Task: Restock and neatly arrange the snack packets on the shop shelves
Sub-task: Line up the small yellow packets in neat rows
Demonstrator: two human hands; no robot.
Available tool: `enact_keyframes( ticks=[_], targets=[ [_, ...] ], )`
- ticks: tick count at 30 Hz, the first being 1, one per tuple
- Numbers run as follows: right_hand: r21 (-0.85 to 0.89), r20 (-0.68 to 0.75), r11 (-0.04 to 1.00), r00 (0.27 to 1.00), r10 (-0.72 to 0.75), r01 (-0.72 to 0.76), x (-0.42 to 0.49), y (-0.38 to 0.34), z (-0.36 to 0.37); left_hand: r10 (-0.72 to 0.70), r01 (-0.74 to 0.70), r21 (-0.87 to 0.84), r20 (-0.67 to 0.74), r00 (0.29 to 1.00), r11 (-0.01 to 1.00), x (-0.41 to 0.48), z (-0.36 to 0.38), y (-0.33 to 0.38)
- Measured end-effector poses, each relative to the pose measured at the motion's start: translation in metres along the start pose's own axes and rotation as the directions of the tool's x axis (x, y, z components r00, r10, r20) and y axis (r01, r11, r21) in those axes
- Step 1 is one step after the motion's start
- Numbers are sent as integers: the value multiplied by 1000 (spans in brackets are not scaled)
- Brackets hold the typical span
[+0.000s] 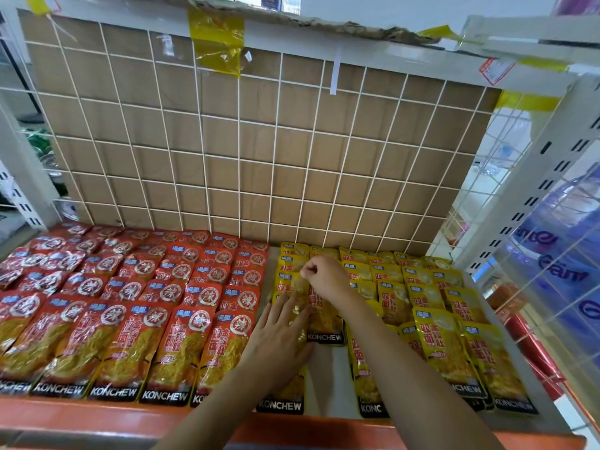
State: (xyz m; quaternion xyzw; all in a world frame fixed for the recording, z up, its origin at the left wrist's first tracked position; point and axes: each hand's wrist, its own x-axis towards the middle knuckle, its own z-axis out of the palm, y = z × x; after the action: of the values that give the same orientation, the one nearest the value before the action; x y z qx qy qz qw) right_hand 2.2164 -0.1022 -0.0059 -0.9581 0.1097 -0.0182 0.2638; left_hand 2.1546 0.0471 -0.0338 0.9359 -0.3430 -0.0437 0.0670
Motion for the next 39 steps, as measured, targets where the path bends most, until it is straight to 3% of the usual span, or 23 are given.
enact_keyframes(
  ticks=[5, 11, 14, 18, 21, 28, 39],
  targets=[
    [-17, -10, 1000, 1000, 17, -17, 1, 0, 2, 26, -26, -16, -26, 999, 1000, 3, 5, -1],
    [152, -77, 988, 997, -7, 18, -8, 11, -12, 1, -1, -18, -21, 1000, 1000, 4, -1, -2],
    [108, -129, 993, 991, -42, 56, -27, 25, -33, 17, -21, -50, -73, 997, 999, 3, -3, 0],
    [25, -143, 999, 990, -16, 20, -61, 48, -50, 115, -164, -215, -223, 968, 963, 4, -11, 15],
    [-66, -125, 998, 992, -15, 7, -85, 62, -56, 151, -197, -308, -166, 974, 931, 11, -12, 31],
    [-29, -111, 999, 993, 29, -33, -119, 71, -37, 37, -57, -438, -55, 998, 897, 25, -8, 54],
    [-29, -164, 1000, 987, -5, 0, -117, 79, -26, -137, 55, -755, -47, 989, 653, 35, -12, 46]
  ],
)
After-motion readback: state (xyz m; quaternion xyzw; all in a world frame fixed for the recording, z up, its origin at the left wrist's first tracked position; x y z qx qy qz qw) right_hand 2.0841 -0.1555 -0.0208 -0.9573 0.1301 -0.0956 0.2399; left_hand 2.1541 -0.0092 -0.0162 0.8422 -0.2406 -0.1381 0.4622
